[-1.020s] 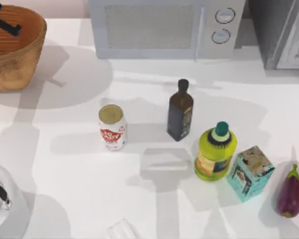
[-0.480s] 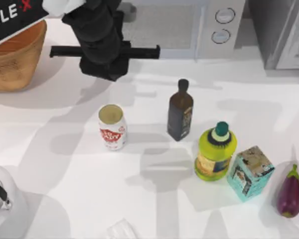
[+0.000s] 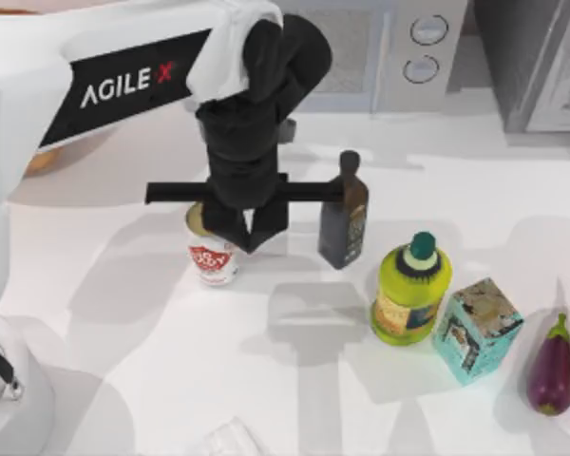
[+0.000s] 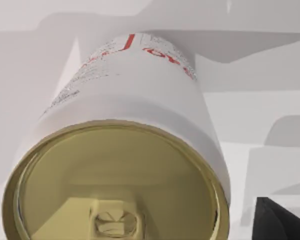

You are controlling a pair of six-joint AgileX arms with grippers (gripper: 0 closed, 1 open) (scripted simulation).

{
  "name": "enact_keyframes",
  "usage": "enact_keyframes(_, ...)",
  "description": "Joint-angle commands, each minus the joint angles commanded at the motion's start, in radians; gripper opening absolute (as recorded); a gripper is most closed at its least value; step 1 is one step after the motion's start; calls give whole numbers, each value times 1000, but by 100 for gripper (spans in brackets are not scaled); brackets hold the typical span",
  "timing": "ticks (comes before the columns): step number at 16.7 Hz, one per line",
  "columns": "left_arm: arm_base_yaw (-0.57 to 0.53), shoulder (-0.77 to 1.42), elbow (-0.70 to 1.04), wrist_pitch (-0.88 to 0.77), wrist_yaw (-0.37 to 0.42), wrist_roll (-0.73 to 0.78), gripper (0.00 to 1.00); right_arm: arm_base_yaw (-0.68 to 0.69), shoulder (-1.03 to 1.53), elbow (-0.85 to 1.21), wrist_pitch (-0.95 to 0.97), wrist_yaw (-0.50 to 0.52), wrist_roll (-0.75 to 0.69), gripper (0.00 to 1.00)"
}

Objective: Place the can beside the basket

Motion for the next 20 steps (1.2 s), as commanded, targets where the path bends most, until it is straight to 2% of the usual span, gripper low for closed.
enact_keyframes(9, -26, 23, -15, 14, 33, 13, 0, 0, 0, 0, 0, 0, 0, 100)
enact_keyframes(17, 0, 6, -23, 29, 0, 0, 0, 0, 0, 0, 0, 0, 0, 100)
enact_keyframes(20, 0, 6, -23, 29, 0, 0, 23, 0, 0, 0, 0, 0, 0, 100)
